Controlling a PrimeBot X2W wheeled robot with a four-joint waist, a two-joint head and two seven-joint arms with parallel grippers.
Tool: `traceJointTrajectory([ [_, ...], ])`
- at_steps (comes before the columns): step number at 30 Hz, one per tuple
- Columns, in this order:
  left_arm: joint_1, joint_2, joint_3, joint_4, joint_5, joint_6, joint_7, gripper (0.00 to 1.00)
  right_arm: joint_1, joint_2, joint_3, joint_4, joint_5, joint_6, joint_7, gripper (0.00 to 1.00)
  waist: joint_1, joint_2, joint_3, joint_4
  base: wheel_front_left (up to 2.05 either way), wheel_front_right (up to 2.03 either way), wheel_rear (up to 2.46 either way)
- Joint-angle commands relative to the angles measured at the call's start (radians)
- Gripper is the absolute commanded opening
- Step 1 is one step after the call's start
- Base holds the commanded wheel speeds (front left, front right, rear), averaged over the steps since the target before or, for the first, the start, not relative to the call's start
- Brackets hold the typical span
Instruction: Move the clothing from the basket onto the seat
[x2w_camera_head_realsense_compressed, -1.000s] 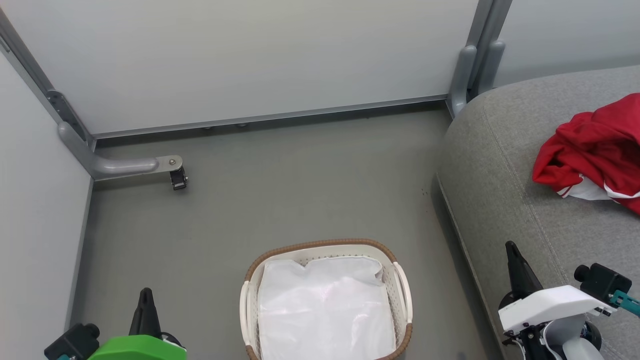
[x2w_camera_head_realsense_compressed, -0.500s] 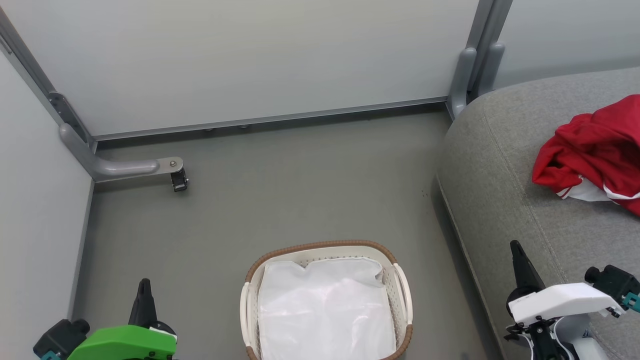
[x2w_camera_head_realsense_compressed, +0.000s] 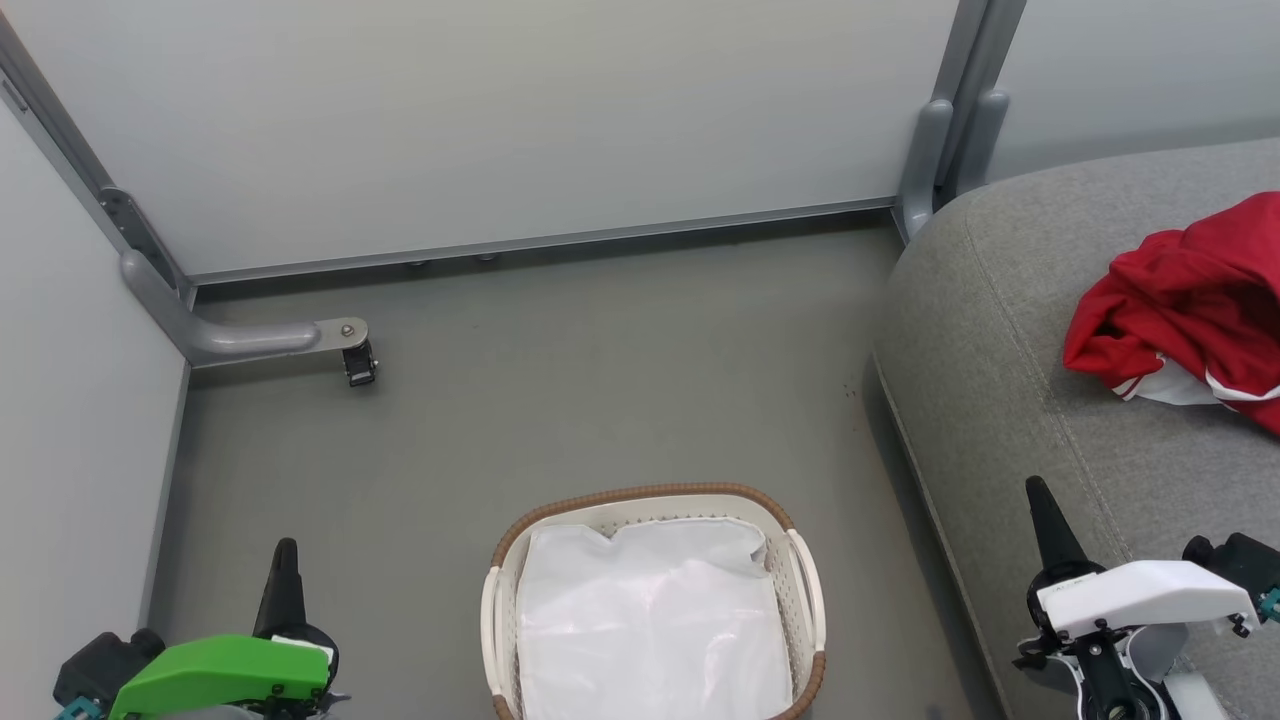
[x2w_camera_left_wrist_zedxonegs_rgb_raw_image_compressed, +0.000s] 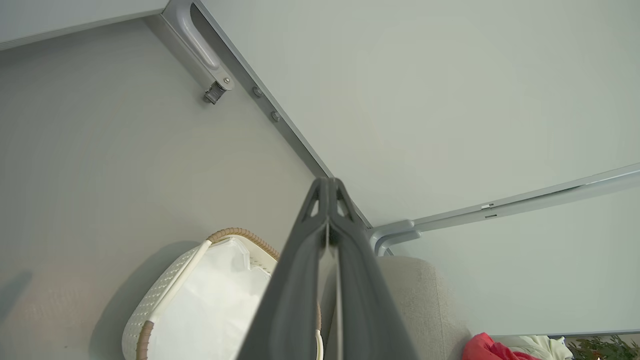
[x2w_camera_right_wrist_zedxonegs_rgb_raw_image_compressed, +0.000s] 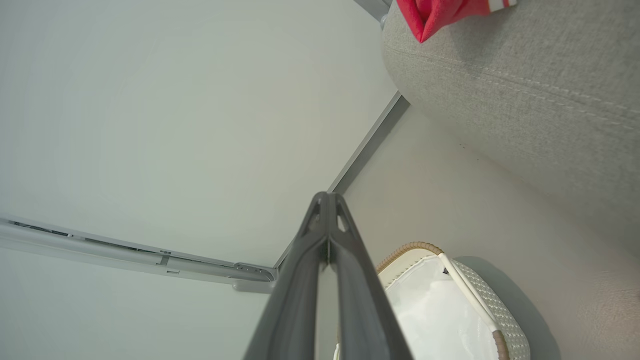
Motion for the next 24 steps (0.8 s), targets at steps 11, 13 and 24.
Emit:
traceJointTrajectory([
  [11, -0.039, 0.007, 0.017, -0.018, -0.124, -0.019, 0.032, 0.00, -0.020, -0.001, -0.020, -0.017, 0.119, 0.000, 0.034, 0.00, 0.0000, 0.0000, -0.004, 0.001, 0.00, 0.00, 0.00],
  [13, -0.041, 0.008, 0.019, -0.019, -0.142, -0.020, 0.037, 0.00, -0.020, -0.001, -0.023, -0.018, 0.136, -0.001, 0.039, 0.00, 0.0000, 0.0000, -0.005, 0.001, 0.00, 0.00, 0.00],
  [24, -0.054, 0.008, 0.029, -0.024, -0.237, -0.031, 0.064, 0.00, -0.023, 0.001, -0.036, -0.022, 0.229, -0.001, 0.066, 0.00, 0.0000, 0.0000, -0.009, 0.001, 0.00, 0.00, 0.00],
])
